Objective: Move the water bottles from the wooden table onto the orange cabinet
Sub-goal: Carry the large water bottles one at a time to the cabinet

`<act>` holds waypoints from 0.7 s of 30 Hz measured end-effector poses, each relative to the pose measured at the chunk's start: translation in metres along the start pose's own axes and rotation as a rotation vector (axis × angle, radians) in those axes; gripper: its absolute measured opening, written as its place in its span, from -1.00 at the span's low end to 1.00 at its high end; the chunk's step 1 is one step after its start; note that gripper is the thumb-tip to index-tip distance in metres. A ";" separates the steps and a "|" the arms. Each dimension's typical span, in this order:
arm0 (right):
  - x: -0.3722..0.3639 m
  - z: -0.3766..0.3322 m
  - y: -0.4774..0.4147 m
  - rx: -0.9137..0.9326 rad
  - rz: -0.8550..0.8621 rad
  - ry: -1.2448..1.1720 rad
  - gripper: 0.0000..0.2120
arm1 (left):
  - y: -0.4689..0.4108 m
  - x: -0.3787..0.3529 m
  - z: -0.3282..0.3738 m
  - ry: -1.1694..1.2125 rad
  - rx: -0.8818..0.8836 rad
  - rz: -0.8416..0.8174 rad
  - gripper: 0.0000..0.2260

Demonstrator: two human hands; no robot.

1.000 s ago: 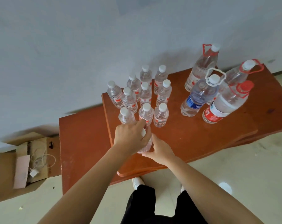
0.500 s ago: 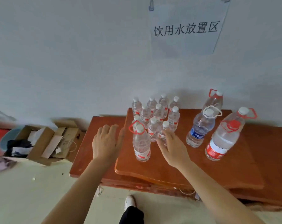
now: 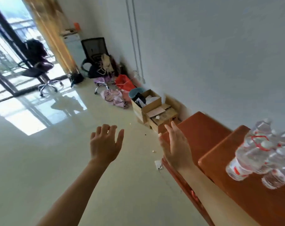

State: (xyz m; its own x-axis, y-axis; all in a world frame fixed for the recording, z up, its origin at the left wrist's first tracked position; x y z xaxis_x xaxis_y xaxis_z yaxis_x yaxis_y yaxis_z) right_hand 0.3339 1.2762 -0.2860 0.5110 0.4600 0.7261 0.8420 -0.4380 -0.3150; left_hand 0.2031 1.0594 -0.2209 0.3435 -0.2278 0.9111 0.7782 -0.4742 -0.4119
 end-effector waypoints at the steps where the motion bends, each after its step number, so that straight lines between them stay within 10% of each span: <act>1: -0.019 -0.033 -0.010 0.058 -0.009 0.015 -0.42 | 0.007 0.008 -0.043 -0.024 0.065 0.017 -0.54; 12: -0.266 -0.516 -0.050 0.697 -0.107 -0.169 -0.43 | 0.137 0.198 -0.497 -0.409 0.548 0.285 -0.53; 21: -0.449 -0.717 -0.016 0.944 -0.278 -0.330 -0.45 | 0.245 0.199 -0.709 -0.516 0.929 0.147 -0.47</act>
State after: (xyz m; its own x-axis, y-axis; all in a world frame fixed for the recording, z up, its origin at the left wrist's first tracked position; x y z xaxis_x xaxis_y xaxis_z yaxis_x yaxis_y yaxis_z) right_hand -0.0329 0.5224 -0.1690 0.1800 0.7033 0.6877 0.6576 0.4339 -0.6159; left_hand 0.0896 0.2945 -0.1506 0.4780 0.2605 0.8389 0.7312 0.4112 -0.5443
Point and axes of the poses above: each hand's wrist, its own y-axis away from the middle knuckle, its own x-axis out of the back of the hand, z = x × y, the point moved 10 cm from there along -y, towards the middle knuckle, and after that the axes turned 1 degree about -x, right-handed, at the moved point
